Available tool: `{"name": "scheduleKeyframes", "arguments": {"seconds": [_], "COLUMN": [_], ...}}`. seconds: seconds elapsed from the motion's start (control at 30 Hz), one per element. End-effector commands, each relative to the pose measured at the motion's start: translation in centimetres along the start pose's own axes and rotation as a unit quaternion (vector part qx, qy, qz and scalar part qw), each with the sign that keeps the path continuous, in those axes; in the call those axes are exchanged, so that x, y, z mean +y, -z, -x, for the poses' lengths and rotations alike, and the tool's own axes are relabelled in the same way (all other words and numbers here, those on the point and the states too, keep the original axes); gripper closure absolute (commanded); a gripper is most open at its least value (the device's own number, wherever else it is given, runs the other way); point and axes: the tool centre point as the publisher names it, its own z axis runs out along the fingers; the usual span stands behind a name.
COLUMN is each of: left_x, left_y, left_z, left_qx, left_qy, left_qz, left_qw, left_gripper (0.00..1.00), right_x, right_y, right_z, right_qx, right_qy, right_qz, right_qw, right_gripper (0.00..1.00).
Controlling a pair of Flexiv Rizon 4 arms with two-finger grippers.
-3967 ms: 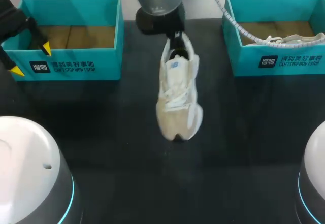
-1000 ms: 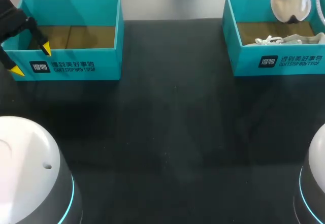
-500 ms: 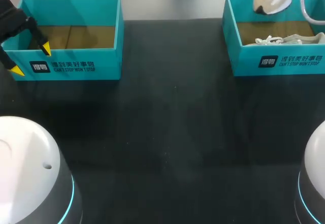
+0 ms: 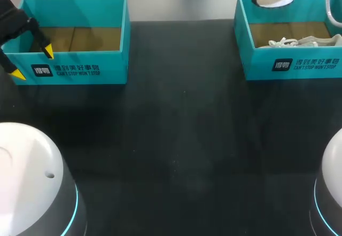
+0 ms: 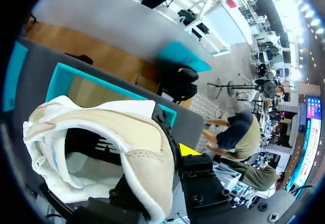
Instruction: Take the shoe out of the shoebox, open the shoe tongue, remove and reinsert the insole, then place the shoe into the shoebox
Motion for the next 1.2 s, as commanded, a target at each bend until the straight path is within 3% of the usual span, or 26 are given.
{"name": "scheduleKeyframes", "arguments": {"seconds": [0.03, 0.23, 0.43, 0.63, 1.2], "left_x": [0.1, 0.1, 0.1, 0.1, 0.1], "left_y": [0.1, 0.1, 0.1, 0.1, 0.1], "left_z": [0.0, 0.0, 0.0, 0.0, 0.0], "left_qx": [0.002, 0.002, 0.002, 0.002, 0.002], "left_qy": [0.000, 0.000, 0.000, 0.000, 0.000], "left_qz": [0.000, 0.000, 0.000, 0.000, 0.000], "left_qw": [1.000, 1.000, 1.000, 1.000, 1.000], "left_gripper": [0.00, 0.00, 0.00, 0.00, 0.00], "right_x": [-0.4, -0.4, -3.0, -5.1, -5.7], "right_y": [0.2, 0.2, -1.5, -2.4, -3.3], "right_z": [0.0, 0.0, 1.2, 1.1, 0.2], "right_qx": [0.000, 0.000, 0.028, 0.032, 0.032], "right_qy": [0.000, 0.000, -0.113, -0.187, -0.198], "right_qz": [0.003, 0.003, -0.006, 0.008, 0.009], "right_qw": [1.000, 1.000, 0.993, 0.982, 0.980], "right_gripper": [1.00, 1.00, 1.00, 1.00, 1.00]}}
